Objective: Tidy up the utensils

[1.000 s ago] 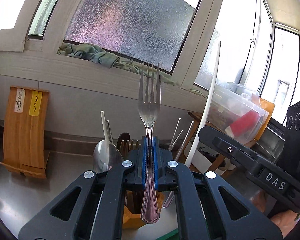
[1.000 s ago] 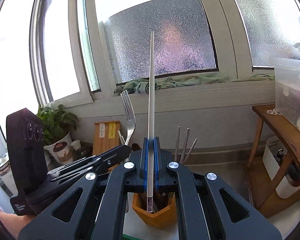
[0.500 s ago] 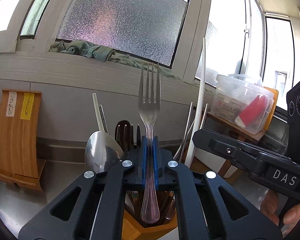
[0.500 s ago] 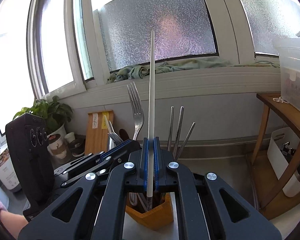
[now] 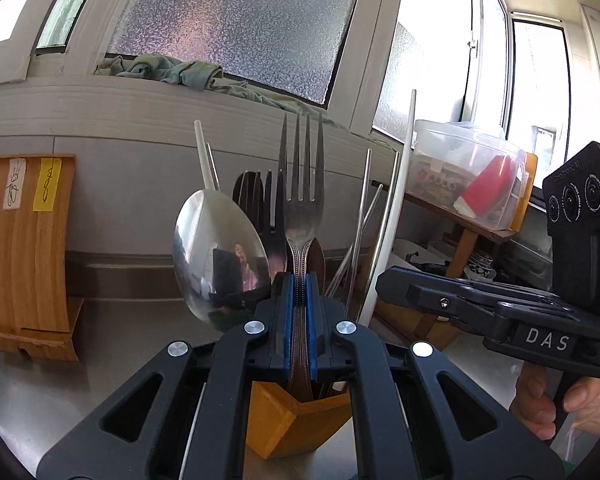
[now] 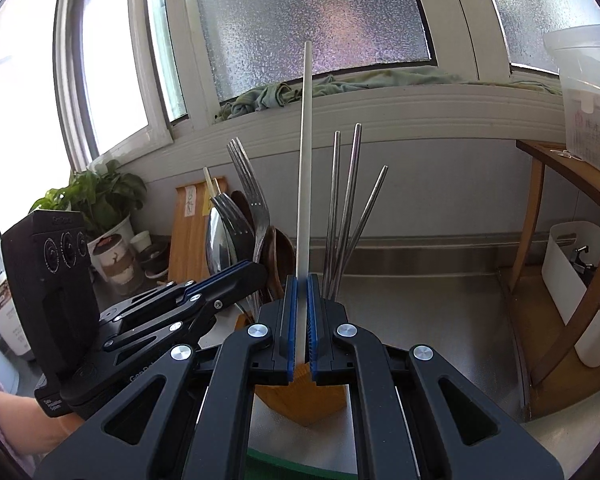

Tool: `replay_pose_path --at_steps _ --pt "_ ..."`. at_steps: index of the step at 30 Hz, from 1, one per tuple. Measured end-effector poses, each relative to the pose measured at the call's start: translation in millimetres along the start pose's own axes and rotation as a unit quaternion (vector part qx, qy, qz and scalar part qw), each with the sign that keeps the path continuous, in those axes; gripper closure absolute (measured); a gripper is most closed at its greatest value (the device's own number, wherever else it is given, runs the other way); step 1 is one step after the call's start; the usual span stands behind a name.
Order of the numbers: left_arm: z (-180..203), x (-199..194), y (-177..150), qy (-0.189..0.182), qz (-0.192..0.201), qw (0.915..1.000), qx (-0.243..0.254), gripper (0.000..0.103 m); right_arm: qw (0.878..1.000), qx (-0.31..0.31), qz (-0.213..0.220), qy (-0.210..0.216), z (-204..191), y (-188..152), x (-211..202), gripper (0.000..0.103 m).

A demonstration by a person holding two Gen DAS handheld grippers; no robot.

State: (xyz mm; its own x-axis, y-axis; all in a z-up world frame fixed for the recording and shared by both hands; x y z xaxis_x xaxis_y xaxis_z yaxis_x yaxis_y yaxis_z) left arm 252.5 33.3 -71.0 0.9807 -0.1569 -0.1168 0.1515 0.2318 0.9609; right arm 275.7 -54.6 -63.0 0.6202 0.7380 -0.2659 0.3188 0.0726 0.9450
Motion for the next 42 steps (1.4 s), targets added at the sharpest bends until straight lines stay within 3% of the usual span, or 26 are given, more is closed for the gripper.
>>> replay_pose_path --at_steps 6,12,19,21,25,29,31,32,33,35,36,42 --pt "-0.8 -6.5 -11.3 -0.010 -0.028 0.9992 -0.028 0.098 1.000 -0.006 -0.019 0.001 -1.3 -9.0 1.3 0.100" --pt "-2.8 -30.1 -1.8 -0.008 -0.022 0.9980 -0.060 0.098 0.999 -0.004 -0.035 -0.008 2.1 -19.5 -5.9 0.099" --pt "-8.8 -71.0 4.4 0.028 -0.027 0.9951 -0.090 0.098 0.999 0.007 -0.036 -0.025 7.2 -17.6 -48.4 0.096" --pt "-8.9 -84.1 5.5 0.041 -0.037 0.9927 -0.108 0.091 0.999 0.005 -0.043 -0.030 5.1 -17.7 -62.4 0.096" --pt "0.1 -116.9 9.5 0.065 -0.048 0.9893 -0.121 0.057 0.997 -0.008 -0.073 -0.035 -4.1 -23.6 -88.6 0.096" --pt "12.5 -147.0 8.3 0.085 -0.071 0.9866 -0.120 0.036 0.992 -0.013 -0.119 -0.041 -10.8 -38.0 -110.6 0.095" --pt "15.4 -159.5 6.5 0.102 -0.082 0.9842 -0.119 0.032 0.989 -0.007 -0.141 -0.039 -13.4 -46.0 -121.2 0.071" --pt "16.8 -164.9 5.0 0.105 -0.090 0.9828 -0.122 0.026 0.989 -0.001 -0.143 -0.037 -14.7 -47.6 -127.6 0.037" --pt "18.5 -170.0 3.0 0.107 -0.100 0.9813 -0.125 0.024 0.990 0.005 -0.140 -0.034 -16.5 -48.2 -135.4 0.015" --pt "21.9 -178.3 -0.7 0.114 -0.117 0.9785 -0.126 0.013 0.989 0.016 -0.147 -0.029 -19.5 -48.8 -146.1 0.011" --pt "23.9 -182.6 -3.3 0.116 -0.128 0.9768 -0.127 0.009 0.987 0.024 -0.156 -0.025 -20.9 -50.3 -150.9 0.005" --pt "42.5 -198.2 -16.5 0.108 -0.185 0.9698 -0.117 0.008 0.980 0.040 -0.193 -0.021 -31.6 -56.5 -174.6 0.004"
Point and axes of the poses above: each gripper's, at about its wrist camera, not at the fingertips, and x roughly the way its jaws point, z to its right, y to its top, the point moved 8 cm from there along x, roughly the way its jaws point, and after that the axes turned 10 degrees about z, right-handed, at the moved point
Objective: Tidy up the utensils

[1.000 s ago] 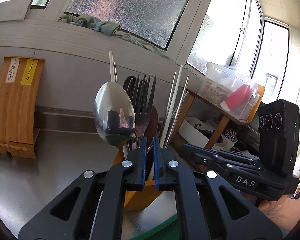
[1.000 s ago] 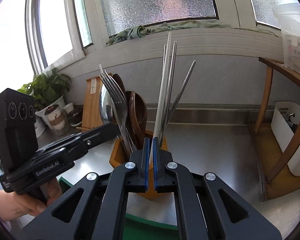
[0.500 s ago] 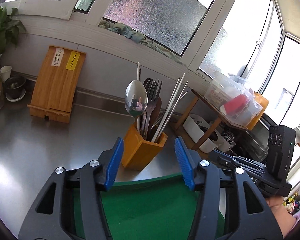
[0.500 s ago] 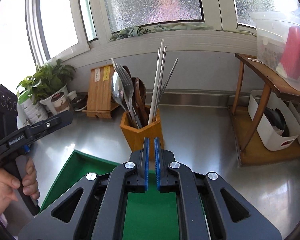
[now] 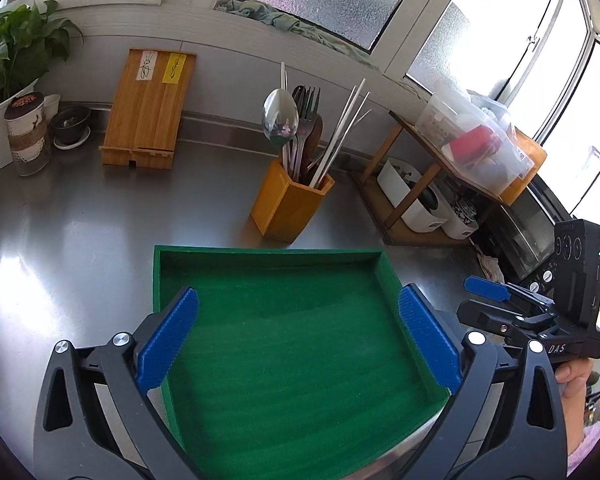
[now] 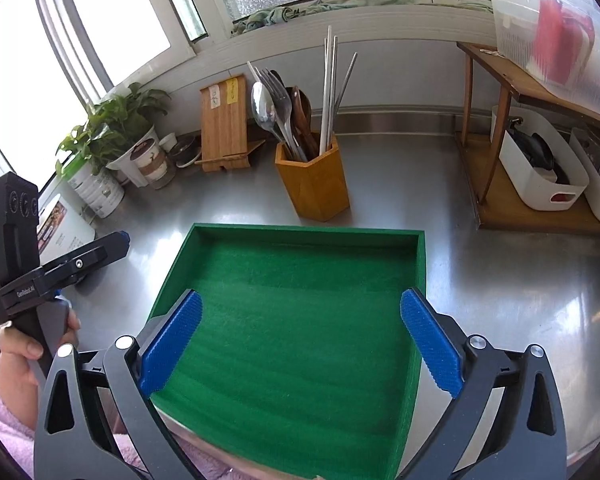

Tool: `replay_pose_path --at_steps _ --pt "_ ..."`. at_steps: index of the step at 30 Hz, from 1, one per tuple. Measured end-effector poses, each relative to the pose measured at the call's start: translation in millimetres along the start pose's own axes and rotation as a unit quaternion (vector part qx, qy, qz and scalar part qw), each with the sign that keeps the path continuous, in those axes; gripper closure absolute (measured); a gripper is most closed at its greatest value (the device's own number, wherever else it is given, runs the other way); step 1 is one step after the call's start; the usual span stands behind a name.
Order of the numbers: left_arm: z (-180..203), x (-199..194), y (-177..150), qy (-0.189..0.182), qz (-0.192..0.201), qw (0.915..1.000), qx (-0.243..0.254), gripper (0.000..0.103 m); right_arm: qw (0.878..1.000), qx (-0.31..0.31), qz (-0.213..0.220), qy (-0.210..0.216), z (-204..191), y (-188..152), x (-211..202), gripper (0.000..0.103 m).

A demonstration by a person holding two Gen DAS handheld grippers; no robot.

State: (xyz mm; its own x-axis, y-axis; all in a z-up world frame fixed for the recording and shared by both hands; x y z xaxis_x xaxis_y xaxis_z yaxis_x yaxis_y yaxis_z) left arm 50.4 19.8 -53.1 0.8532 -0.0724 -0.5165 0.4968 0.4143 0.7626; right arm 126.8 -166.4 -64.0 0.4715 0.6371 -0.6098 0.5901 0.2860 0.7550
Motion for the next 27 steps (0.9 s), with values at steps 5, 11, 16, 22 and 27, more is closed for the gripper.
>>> replay_pose_path --at_steps 5,11,16,22,27 --pt "4.7 -10.4 -9.9 0.021 -0.032 0.9992 0.012 0.008 0.998 -0.049 -0.022 -0.044 -7.7 -14.1 -9.5 0.004" --pt "8.9 -21.9 -14.8 0.035 -0.033 0.9983 0.032 0.008 0.996 -0.057 -0.040 -0.051 -13.1 -23.9 -14.1 0.004" --pt "6.7 -23.4 -21.5 0.039 -0.043 0.9977 0.034 0.008 0.997 -0.053 -0.042 -0.044 -20.2 -25.5 -13.8 0.004" --pt "2.4 -24.2 -20.9 0.046 -0.042 0.9974 0.035 0.008 0.997 -0.054 -0.042 -0.043 -25.6 -26.4 -11.2 0.004" --pt "4.0 -21.5 -22.6 0.047 -0.047 0.9970 0.040 0.008 0.997 -0.047 -0.033 -0.047 -22.4 -21.2 -13.9 0.004"
Point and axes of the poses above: each gripper's, at about its wrist camera, not at the fingertips, and x roughly the way its jaws point, z to its right, y to its top, the point moved 8 cm from there along x, roughly the way its jaws point, and after that the axes turned 10 degrees about z, right-handed, at the moved point
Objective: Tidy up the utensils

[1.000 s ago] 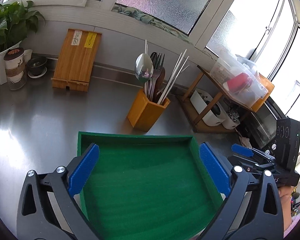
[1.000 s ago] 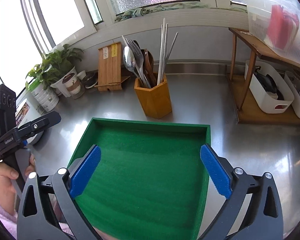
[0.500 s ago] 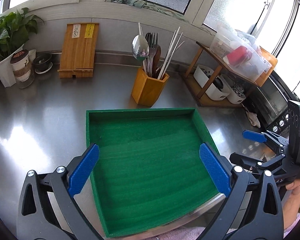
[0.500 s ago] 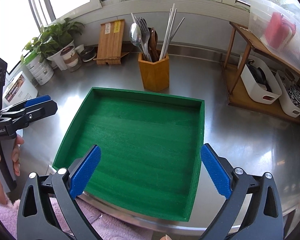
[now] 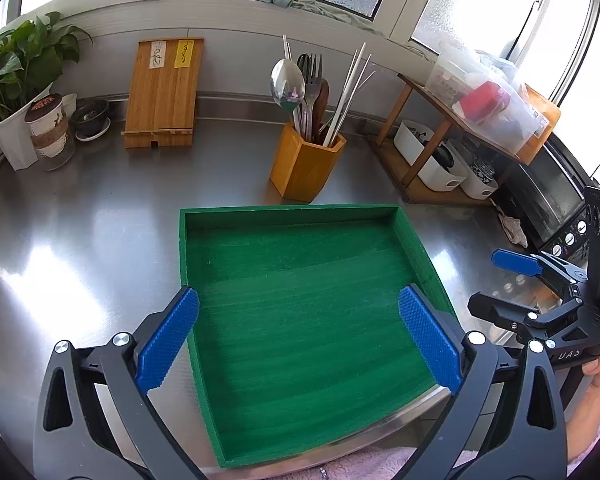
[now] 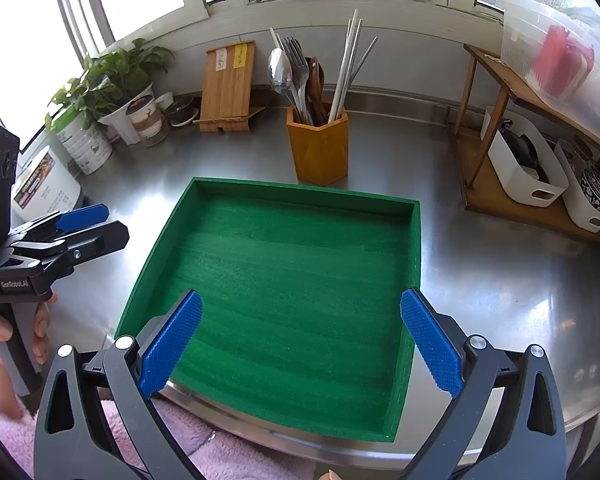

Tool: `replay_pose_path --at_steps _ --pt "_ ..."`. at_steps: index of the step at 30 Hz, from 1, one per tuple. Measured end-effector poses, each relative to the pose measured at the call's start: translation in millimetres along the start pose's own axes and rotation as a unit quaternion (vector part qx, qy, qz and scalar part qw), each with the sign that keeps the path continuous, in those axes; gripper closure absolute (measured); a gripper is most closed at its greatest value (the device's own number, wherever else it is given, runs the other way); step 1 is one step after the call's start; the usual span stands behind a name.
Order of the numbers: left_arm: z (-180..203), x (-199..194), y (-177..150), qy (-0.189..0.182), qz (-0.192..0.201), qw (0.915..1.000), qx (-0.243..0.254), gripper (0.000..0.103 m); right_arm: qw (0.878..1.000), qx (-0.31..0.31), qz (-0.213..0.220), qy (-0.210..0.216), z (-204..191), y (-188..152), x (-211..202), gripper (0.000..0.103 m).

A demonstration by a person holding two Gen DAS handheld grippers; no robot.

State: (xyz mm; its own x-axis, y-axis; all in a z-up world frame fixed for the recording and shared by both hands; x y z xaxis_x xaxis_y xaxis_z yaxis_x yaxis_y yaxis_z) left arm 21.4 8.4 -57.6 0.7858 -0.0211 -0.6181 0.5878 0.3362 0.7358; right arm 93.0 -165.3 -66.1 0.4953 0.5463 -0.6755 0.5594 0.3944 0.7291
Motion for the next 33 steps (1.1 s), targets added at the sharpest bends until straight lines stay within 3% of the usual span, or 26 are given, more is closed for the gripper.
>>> replay_pose_path --at_steps 33 --pt "-1.6 1.7 7.2 0.016 0.006 0.9998 0.011 0.008 1.000 0.003 0.001 -0.004 4.0 5.5 0.2 0.004"
Point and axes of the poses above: each gripper's, at about its wrist camera, not at the fingertips, and x roughly the way its jaws point, z to its right, y to its top, the point moved 8 cm from there along x, roughly the way its jaws point, and after that the axes turned 10 degrees about z, right-handed, at the moved point
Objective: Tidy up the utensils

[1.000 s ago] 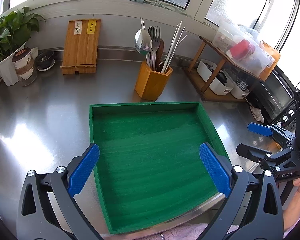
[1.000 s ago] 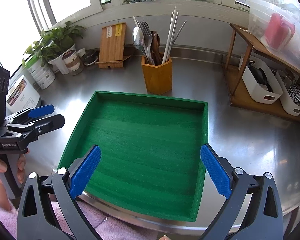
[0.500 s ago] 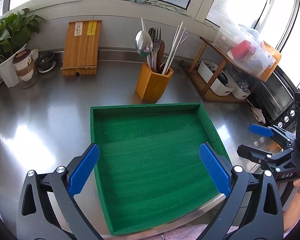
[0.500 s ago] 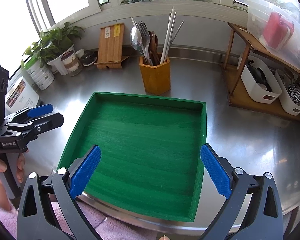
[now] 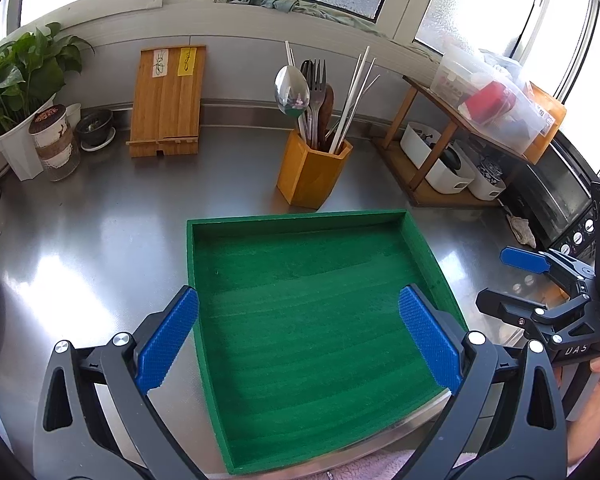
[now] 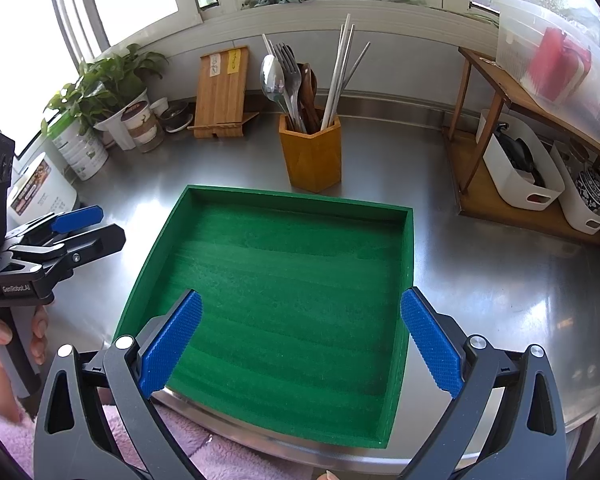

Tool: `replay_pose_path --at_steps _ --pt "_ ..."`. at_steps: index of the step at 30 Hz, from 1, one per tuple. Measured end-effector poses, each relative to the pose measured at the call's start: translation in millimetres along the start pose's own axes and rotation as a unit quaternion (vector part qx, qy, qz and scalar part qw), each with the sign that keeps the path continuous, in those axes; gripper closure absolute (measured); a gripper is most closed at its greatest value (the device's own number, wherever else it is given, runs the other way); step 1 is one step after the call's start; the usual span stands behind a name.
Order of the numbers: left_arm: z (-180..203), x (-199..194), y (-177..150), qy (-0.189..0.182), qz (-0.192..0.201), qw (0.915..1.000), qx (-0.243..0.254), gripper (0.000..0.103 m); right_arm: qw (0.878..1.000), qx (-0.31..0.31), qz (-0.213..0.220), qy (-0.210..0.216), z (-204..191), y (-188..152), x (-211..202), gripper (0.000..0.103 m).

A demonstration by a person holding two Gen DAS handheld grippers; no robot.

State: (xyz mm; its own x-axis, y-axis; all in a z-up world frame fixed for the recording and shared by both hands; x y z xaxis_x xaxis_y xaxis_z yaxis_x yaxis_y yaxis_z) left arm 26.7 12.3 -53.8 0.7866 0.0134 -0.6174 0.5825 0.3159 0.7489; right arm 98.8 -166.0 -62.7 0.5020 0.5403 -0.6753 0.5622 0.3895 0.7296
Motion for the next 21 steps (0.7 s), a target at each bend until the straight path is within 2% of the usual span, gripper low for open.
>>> replay_pose_path --at_steps 21 --pt "-3.0 1.7 4.9 0.005 0.001 1.0000 0.001 0.008 1.000 0.003 0.001 0.004 -2.1 3.7 5.1 0.004"
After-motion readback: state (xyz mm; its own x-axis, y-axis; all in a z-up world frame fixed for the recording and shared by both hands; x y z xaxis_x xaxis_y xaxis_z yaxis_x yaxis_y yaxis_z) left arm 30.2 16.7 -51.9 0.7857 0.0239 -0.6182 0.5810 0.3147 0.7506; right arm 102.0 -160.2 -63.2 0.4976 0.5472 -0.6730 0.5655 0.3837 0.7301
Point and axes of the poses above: each gripper's, at about its wrist camera, not at the fingertips, and x roughly the way its jaws point, z to its right, y to its top, the point moved 8 cm from there along x, roughly the way its jaws point, and after that the axes turned 10 degrees about z, right-handed, at the moved point
